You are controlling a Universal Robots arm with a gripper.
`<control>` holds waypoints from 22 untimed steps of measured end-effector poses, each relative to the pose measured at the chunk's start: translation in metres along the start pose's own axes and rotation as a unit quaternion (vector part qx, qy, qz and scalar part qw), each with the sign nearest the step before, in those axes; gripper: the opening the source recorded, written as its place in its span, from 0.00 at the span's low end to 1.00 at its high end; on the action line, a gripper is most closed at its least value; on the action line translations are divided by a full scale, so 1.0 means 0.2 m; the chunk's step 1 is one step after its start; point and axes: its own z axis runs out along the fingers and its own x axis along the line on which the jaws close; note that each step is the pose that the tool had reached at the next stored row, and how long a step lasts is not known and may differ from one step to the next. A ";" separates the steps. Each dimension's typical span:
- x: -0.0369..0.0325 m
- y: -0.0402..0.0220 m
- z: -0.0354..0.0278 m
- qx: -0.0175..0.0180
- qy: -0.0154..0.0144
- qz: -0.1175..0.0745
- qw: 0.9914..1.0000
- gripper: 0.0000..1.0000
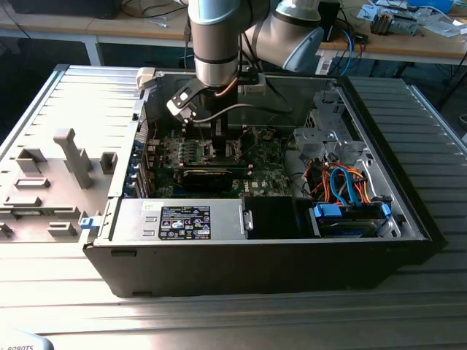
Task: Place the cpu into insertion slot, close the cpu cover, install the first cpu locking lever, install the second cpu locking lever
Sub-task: 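Place the cpu into insertion slot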
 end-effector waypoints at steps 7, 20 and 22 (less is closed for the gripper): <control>-0.020 0.000 0.005 0.000 0.002 -0.005 1.000 0.11; -0.027 0.000 0.011 0.000 0.002 -0.006 1.000 0.11; -0.027 0.000 0.012 0.000 0.002 -0.006 1.000 0.11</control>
